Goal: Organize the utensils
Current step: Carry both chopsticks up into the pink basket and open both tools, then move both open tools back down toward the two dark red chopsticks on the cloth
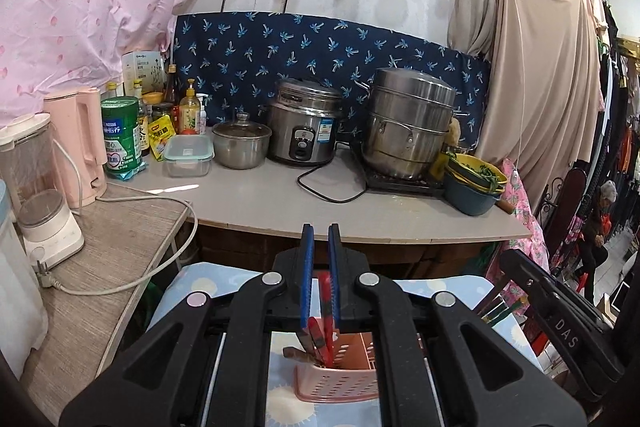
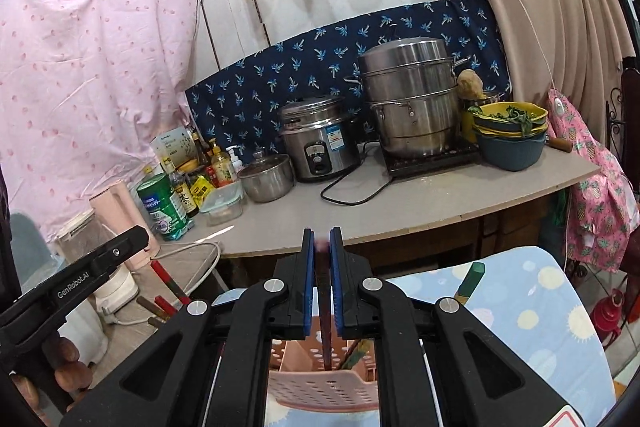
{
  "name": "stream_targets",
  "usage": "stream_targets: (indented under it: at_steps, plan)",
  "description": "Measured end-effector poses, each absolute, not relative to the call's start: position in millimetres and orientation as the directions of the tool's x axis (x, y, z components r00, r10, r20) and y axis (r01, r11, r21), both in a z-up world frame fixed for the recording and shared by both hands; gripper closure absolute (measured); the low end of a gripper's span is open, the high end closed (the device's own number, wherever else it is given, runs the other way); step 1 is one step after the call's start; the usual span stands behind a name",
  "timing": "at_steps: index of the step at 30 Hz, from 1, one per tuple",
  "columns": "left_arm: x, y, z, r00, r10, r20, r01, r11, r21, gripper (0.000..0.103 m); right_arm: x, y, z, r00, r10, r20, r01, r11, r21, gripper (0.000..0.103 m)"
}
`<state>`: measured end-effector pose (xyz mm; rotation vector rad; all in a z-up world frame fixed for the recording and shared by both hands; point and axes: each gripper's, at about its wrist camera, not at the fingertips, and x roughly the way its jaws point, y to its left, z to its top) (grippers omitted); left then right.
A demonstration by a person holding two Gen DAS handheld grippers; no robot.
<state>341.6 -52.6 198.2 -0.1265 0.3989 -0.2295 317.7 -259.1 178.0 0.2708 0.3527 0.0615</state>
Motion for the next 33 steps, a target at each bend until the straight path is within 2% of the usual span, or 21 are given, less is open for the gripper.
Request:
stream_targets:
  at_steps: [7, 12, 22, 33]
  plan:
    - [331, -50, 201, 0.898, -0.230, -0.374, 0.180, 0.970, -0.164, 0.087, 301, -264, 185, 0.943, 0.102, -0.317, -0.005, 0.957, 0.291, 0.091]
    - [314, -48, 202, 0.896, -0.240, -0.373, 0.186, 0.967, -0.175, 0.081, 280, -269, 189, 0.948, 0.101, -0.304, -0.005, 0.953, 0.301, 0.085]
    - [266, -40, 188, 0.858, -0.247, -0.451, 0.184, 0.967, -0.178, 0.080, 222, -273, 176, 0.937, 0.108, -0.331, -0.002, 0.953, 0.304, 0.081]
    - [207, -33, 145, 0.802, -0.267, -0.535, 0.199, 0.963, -0.182, 0.080, 149, -269, 133, 0.901, 0.117, -0.417, 0.009, 0.958, 0.288, 0.078]
